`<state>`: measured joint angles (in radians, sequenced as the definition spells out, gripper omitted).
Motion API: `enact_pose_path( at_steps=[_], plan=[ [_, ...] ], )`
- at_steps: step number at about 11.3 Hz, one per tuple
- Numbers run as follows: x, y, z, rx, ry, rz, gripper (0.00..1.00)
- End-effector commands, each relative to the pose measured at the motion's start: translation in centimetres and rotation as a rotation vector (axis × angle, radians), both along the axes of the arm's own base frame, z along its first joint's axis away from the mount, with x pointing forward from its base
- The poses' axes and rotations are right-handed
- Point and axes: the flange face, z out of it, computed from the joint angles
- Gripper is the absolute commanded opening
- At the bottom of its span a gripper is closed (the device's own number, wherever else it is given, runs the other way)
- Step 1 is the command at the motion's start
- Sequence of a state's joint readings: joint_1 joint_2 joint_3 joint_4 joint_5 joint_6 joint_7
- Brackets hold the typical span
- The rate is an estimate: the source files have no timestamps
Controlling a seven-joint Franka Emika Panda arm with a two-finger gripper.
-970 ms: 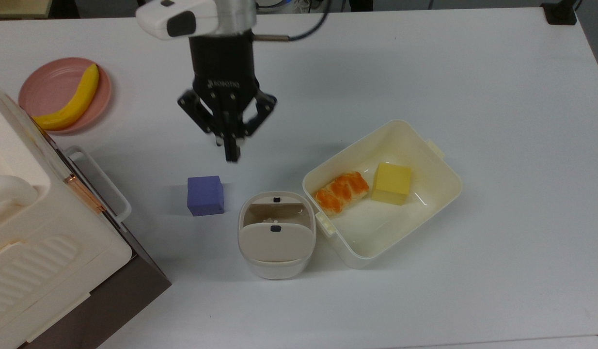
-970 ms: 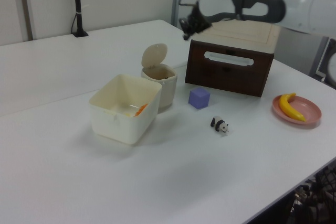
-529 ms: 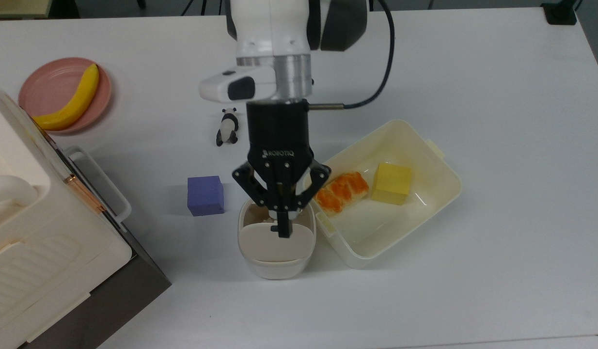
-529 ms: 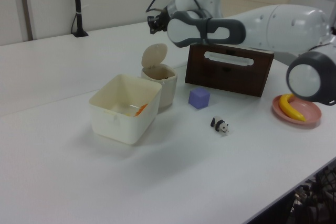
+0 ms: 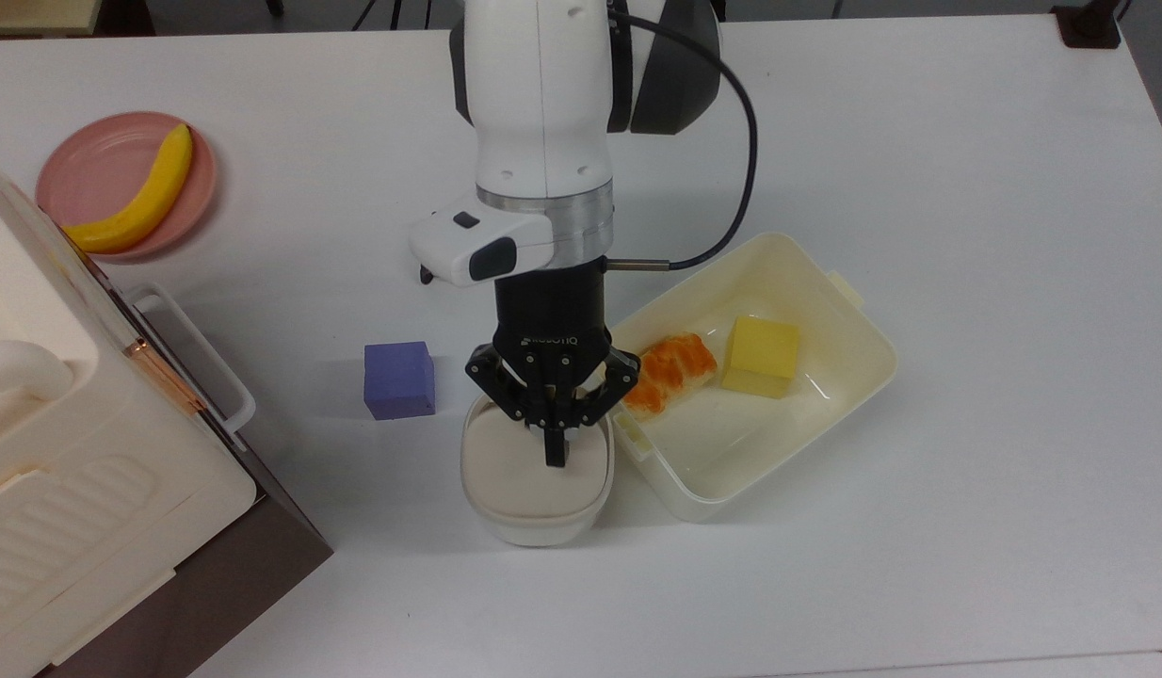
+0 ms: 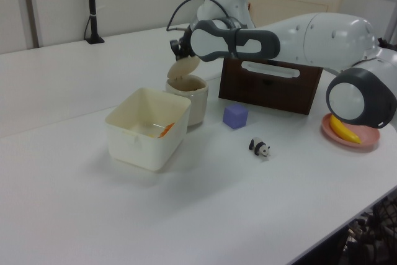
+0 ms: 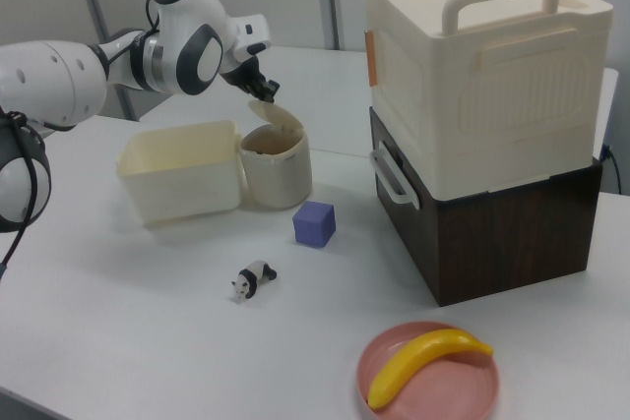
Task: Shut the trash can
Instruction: 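Push the raised lid down onto the trash can rim with the gripper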
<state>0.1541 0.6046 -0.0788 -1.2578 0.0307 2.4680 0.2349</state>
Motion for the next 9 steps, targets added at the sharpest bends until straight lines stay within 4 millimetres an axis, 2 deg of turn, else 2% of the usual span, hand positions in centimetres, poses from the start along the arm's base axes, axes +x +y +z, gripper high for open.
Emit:
enact_pose_path(
  at_steps=[1, 2, 5, 7, 9],
  plan=[
    [-1.5, -1.5, 0.4, -0.062, 0.177, 0.06, 0.0],
    [-1.6, -1.8, 0.0, -0.066, 0.188, 0.057, 0.0],
    [-2.0, -1.8, -3.7, -0.085, 0.253, 0.068, 0.0],
    [-2.1, -1.3, -5.2, -0.087, 0.278, 0.078, 0.0],
    [-2.2, -0.9, -5.6, -0.083, 0.284, 0.082, 0.0]
  ],
)
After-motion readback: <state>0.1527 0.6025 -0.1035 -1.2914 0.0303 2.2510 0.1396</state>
